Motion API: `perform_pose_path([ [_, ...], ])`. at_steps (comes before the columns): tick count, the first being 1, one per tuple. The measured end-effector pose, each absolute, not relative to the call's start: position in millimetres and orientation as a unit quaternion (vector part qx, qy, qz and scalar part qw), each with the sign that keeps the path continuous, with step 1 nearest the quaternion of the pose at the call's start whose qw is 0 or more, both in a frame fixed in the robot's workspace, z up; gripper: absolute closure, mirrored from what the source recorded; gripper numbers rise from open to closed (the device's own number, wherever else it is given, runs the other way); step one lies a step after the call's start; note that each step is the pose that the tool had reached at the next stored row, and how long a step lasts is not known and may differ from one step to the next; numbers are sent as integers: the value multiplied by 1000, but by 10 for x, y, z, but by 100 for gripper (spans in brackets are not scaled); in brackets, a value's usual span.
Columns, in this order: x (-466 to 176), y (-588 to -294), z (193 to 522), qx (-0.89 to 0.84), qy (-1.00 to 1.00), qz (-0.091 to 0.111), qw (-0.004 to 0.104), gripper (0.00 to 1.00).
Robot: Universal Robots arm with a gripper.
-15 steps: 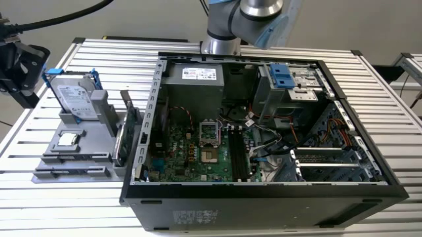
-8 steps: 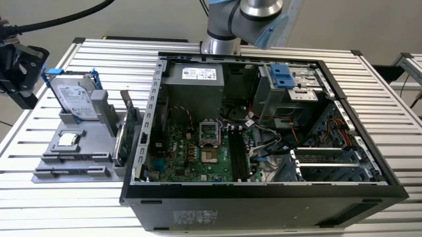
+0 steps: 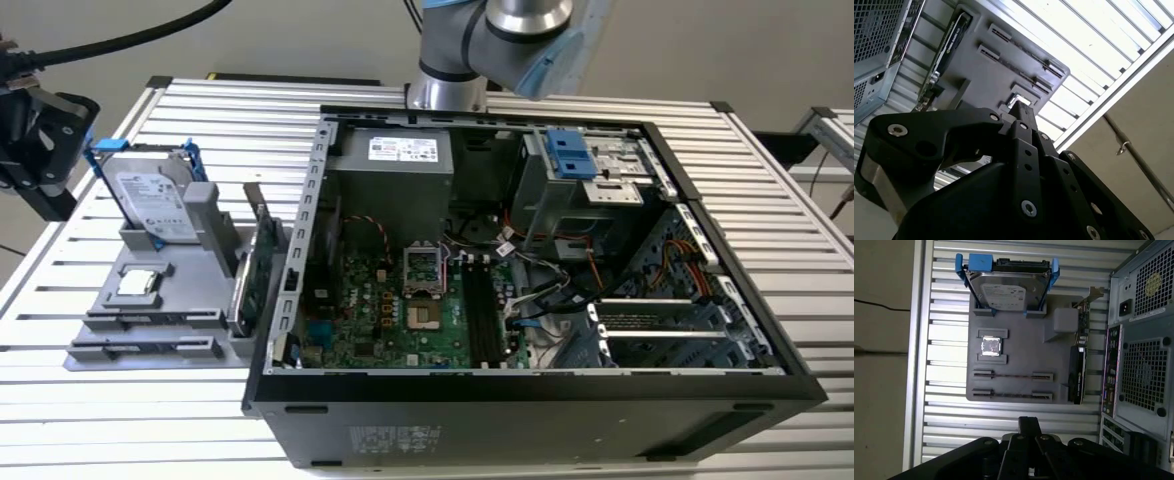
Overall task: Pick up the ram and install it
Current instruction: 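Pick up the ram and move it above insertion slot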
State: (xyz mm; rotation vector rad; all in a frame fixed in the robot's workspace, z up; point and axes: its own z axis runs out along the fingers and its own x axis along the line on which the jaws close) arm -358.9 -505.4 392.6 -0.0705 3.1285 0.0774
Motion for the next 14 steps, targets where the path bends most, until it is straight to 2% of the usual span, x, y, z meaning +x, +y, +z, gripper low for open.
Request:
perform_pose_path([
  [14, -3589, -5054, 3926, -62, 998, 25, 5, 100],
])
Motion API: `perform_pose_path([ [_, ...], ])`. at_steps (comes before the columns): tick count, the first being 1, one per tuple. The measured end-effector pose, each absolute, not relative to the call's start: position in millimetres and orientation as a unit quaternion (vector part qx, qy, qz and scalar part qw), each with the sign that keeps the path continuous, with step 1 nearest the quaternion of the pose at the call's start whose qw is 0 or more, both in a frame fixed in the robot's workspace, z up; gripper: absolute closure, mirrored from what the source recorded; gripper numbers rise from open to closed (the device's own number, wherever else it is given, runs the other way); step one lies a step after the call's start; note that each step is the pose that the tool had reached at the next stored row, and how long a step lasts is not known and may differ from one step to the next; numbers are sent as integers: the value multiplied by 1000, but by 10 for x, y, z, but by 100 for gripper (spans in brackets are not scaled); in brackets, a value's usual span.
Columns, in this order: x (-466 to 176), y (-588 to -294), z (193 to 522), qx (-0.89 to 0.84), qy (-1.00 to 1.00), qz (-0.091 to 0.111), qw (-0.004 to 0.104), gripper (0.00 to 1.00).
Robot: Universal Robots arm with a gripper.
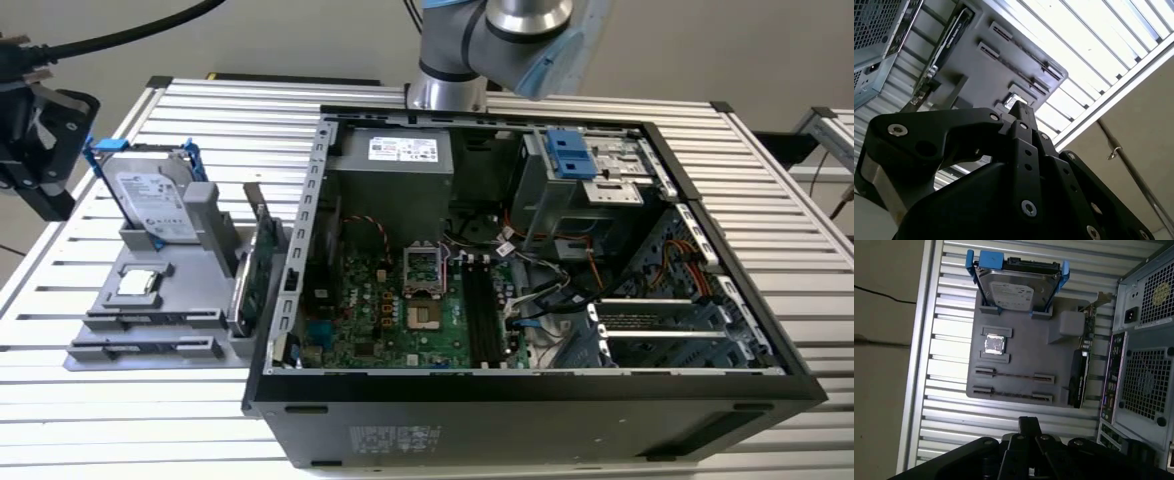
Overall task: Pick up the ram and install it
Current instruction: 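Pick up the ram and move it above insertion slot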
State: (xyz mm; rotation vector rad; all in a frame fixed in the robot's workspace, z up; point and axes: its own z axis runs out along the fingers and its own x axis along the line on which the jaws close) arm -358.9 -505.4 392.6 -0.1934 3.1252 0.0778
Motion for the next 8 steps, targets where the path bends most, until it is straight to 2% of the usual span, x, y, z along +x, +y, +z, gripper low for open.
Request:
perform_pose_path([
  [8, -3589, -5054, 3926, -97, 995, 25, 4, 100],
])
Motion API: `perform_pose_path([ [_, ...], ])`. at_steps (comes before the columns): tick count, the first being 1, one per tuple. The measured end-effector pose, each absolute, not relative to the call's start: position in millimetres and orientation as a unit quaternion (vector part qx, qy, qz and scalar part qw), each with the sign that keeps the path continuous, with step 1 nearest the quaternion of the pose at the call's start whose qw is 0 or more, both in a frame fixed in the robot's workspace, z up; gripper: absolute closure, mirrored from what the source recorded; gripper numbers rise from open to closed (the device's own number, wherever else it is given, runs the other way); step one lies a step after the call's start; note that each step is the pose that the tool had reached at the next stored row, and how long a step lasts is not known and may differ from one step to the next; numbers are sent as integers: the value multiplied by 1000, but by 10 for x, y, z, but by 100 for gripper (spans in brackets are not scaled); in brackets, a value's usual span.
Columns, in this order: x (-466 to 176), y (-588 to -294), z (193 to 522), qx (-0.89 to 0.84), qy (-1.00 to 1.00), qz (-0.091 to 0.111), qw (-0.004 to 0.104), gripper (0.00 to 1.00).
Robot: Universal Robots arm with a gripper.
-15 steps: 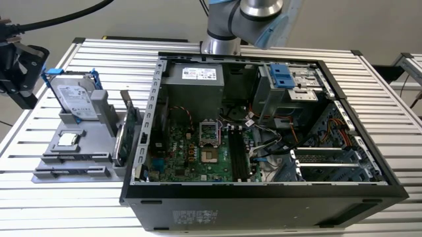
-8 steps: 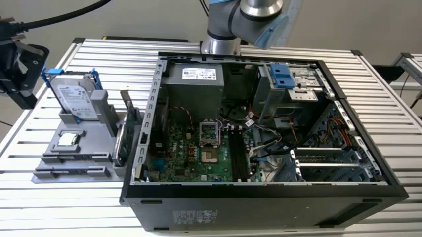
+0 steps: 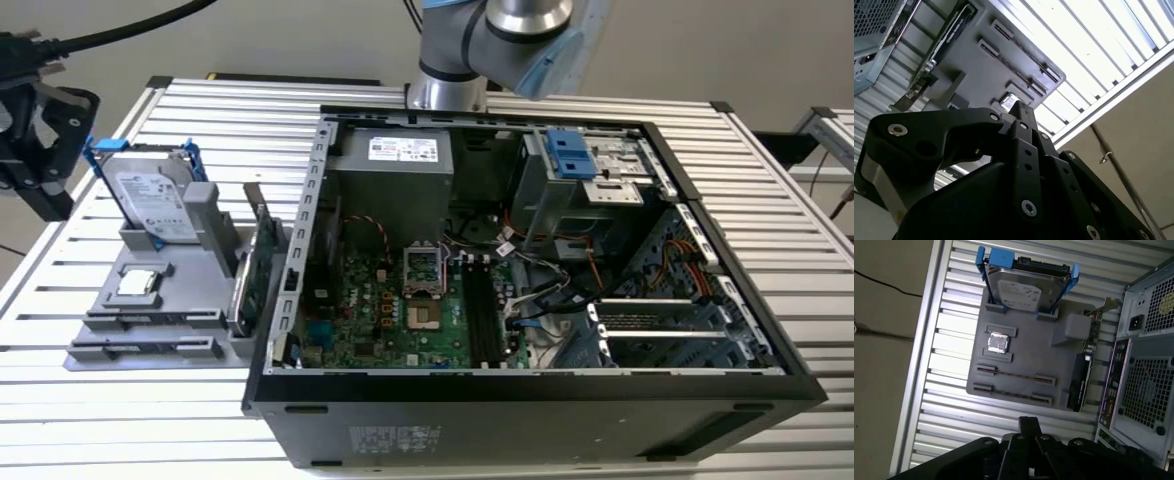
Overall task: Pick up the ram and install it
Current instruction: 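Pick up the ram and move it above insertion slot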
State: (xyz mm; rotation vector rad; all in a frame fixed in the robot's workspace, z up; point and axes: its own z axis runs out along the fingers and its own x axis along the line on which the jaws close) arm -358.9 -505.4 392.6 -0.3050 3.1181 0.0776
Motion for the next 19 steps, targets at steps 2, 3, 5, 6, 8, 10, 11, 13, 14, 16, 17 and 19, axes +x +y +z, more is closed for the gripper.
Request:
perform_pose_path([
  [2, -3589, -5054, 3926, -107, 994, 25, 4, 100],
  [3, -3589, -5054, 3926, -113, 993, 25, 3, 100],
  [5, -3590, -5054, 3926, -124, 992, 25, 3, 100],
  [6, -3589, -5054, 3925, -130, 991, 25, 3, 100],
  [8, -3589, -5054, 3926, -142, 990, 25, 3, 100],
  [10, -3589, -5054, 3925, -156, 987, 25, 2, 100],
  [11, -3589, -5054, 3926, -164, 986, 25, 2, 100],
  [13, -3589, -5054, 3926, -179, 984, 25, 2, 100],
  [14, -3589, -5054, 3926, -186, 982, 25, 2, 100],
  [16, -3589, -5054, 3925, -200, 979, 25, 1, 100],
  [17, -3589, -5054, 3926, -207, 978, 25, 1, 100],
  [19, -3589, -5054, 3926, -221, 975, 25, 1, 100],
])
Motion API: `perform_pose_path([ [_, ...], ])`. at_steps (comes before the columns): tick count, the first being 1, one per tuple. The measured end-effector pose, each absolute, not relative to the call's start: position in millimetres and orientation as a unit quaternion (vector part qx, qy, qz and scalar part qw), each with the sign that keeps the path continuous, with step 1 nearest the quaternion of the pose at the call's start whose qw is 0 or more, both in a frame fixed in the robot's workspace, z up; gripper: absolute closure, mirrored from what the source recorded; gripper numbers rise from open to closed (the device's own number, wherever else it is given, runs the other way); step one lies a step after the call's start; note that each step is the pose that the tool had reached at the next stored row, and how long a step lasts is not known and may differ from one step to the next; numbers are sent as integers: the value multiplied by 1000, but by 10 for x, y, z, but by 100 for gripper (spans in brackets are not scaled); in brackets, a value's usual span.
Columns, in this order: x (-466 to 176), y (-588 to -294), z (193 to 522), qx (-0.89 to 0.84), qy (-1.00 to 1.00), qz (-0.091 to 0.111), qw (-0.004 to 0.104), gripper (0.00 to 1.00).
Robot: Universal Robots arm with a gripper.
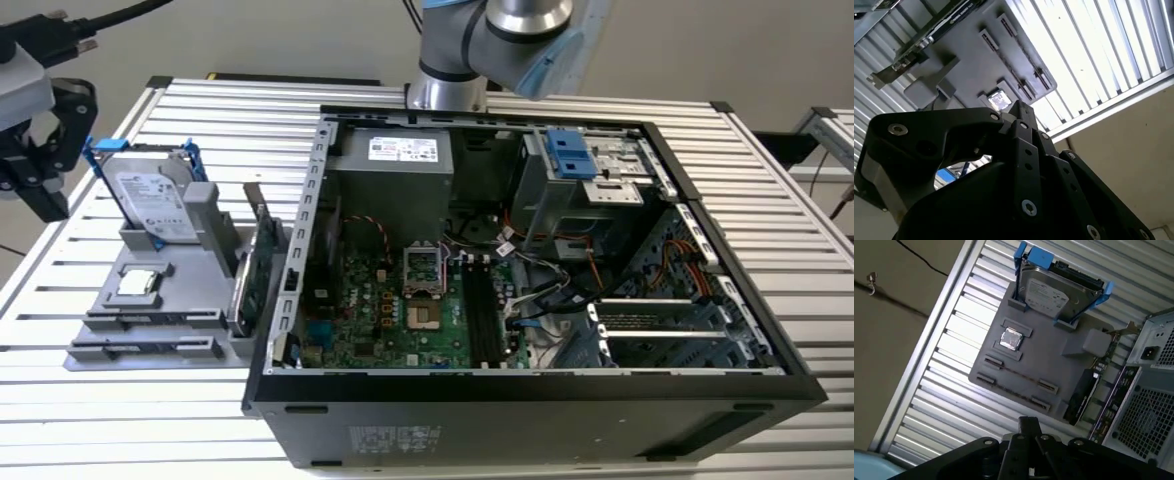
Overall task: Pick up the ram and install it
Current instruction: 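Pick up the ram and move it above insertion slot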
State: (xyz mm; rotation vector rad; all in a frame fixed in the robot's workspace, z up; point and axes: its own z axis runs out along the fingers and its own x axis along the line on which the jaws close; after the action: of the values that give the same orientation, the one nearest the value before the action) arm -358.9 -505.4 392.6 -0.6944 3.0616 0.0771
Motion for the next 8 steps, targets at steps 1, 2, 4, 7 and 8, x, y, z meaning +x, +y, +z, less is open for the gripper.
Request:
perform_pose_path([
  [1, -3589, -5054, 3926, -228, 973, 24, 0, 100],
  [2, -3589, -5054, 3926, -234, 972, 24, 0, 100],
  [4, -3589, -5054, 3925, -247, 969, 24, 0, 100],
  [7, -3589, -5054, 3926, -267, 963, 23, -1, 100],
  [8, -3589, -5054, 3926, -273, 962, 23, -1, 100],
])
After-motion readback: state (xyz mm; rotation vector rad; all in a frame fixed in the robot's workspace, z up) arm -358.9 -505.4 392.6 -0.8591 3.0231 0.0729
